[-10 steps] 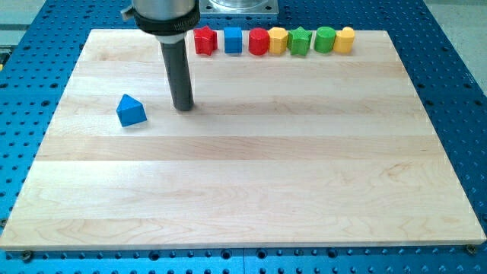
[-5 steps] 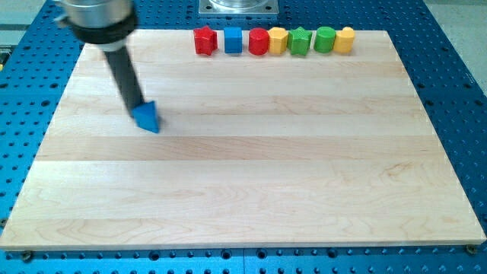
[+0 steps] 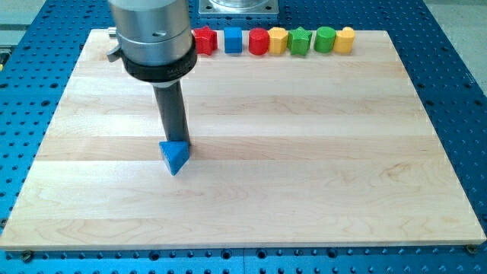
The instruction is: Move the triangle to the bottom right of the board
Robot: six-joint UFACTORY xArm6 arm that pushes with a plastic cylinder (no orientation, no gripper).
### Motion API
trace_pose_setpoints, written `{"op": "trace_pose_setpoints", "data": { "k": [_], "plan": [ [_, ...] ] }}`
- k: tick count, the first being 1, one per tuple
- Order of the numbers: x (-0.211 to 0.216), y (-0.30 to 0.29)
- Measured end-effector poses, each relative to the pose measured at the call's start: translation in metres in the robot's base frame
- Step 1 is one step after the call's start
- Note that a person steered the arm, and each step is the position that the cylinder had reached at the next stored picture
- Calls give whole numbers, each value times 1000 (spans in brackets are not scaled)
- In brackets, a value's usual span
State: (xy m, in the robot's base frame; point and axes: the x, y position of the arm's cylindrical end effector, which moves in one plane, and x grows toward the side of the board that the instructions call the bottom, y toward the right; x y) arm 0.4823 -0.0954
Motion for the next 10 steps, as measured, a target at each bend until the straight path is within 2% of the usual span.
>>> {"op": "trace_pose_setpoints", "data": {
  "k": [2,4,5,6,7,8,10],
  "plan": [
    [28,20],
    [19,-54],
    [45,-62],
    [61,-1],
    [57,66],
    [52,70],
    [48,181]
  ]
}}
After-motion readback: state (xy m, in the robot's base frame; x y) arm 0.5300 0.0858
